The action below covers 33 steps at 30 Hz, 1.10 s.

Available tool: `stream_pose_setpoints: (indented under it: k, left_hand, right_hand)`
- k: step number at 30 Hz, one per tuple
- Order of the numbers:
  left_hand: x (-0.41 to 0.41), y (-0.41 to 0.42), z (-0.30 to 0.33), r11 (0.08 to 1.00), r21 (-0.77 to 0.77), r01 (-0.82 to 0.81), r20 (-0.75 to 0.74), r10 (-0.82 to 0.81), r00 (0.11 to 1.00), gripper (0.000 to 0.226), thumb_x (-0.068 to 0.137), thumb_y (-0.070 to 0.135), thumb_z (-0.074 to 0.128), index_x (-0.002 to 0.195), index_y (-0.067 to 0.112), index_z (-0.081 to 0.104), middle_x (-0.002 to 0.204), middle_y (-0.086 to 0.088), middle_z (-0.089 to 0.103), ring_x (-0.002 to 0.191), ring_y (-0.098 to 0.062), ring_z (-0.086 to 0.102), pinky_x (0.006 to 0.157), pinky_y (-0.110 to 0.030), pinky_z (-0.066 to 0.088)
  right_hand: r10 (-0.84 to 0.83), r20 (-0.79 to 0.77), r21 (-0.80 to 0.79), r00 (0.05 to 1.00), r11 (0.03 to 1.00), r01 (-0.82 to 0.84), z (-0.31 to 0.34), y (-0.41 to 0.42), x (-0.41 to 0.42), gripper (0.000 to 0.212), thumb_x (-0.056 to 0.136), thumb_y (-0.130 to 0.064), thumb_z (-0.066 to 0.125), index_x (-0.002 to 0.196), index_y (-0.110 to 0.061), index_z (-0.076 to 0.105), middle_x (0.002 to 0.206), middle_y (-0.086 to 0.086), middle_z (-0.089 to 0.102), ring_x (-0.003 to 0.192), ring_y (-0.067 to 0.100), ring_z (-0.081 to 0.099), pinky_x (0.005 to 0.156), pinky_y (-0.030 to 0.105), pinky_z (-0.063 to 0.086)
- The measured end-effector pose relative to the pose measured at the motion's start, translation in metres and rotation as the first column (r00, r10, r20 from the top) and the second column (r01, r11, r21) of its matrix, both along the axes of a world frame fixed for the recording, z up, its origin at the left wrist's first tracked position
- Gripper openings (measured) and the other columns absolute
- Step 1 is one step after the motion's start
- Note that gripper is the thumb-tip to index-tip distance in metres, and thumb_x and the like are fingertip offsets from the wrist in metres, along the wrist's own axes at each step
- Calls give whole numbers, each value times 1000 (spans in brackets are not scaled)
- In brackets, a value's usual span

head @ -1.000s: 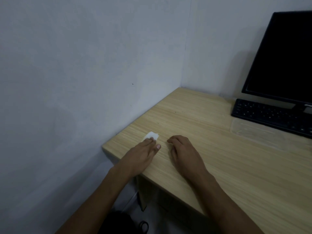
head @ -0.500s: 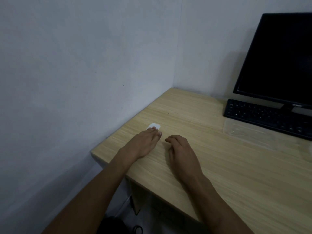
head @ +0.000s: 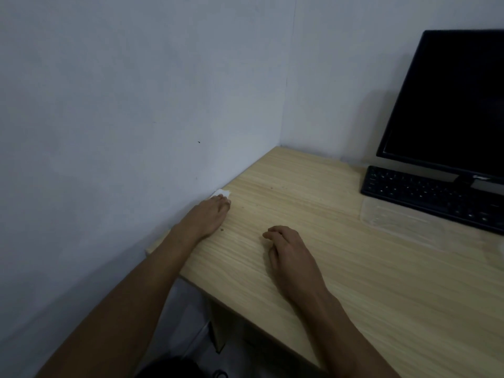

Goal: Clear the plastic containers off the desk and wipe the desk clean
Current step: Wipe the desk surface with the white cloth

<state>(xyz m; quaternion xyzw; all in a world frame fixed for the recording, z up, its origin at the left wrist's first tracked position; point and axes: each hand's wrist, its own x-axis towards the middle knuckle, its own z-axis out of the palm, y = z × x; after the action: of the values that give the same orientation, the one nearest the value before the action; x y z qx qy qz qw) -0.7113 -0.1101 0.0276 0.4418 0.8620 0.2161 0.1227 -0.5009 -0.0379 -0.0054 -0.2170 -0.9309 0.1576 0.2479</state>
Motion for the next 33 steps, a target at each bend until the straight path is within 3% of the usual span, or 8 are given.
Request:
stream_pose_setpoints:
  k: [4,16,23,27,30,33]
  left_hand:
    - [-2,-16,-1,999,-42,-16,-14,15,1000,49,106,34,23,150,14,28,159,-3,21,146,-15,18,115,-27,11]
    - [12,-67,-18,998,-66,-19,26,21,999,55,104,42,25,152,18,22,160,6,14,146,-6,11,117,-26,5]
    - [63,-65,-23,989,-31,143,-26,-144,989,53,102,42,32,151,22,28,159,10,18,145,-3,14,117,-23,10]
    - [70,-60,-28,974,-71,217,-89,-222,971,52,104,38,29,152,18,24,160,6,13,146,-5,9,111,-14,2]
    - [60,-58,-25,983,-47,177,-57,-180,982,53,105,34,28,152,11,20,160,-2,12,147,-16,10,114,-20,4]
    - [34,-50,-26,990,-75,117,-60,-122,991,54,105,33,26,153,11,14,160,0,4,148,-11,3,112,-17,-5]
  right_hand:
    - [9,18,17,1000,1000,-9,1,-2,-1,35,99,-15,42,132,-16,53,136,-2,48,125,9,40,97,19,35]
    - [38,68,59,997,997,-43,6,-8,1,35,101,-18,38,133,-17,51,137,-2,47,126,9,38,96,19,35]
    - [13,64,42,998,999,-16,6,-7,1,35,101,-16,37,133,-18,50,138,-2,46,126,9,37,98,18,32]
    - [11,80,33,997,999,-14,7,-8,2,35,101,-16,35,134,-18,49,140,-1,44,126,9,36,98,19,32]
    - [11,91,49,996,999,-16,7,-9,3,36,101,-18,36,135,-18,48,140,-1,44,126,10,37,100,21,32]
    - [-17,83,62,996,998,12,5,-8,2,35,101,-19,38,134,-17,50,138,0,47,125,12,40,101,23,33]
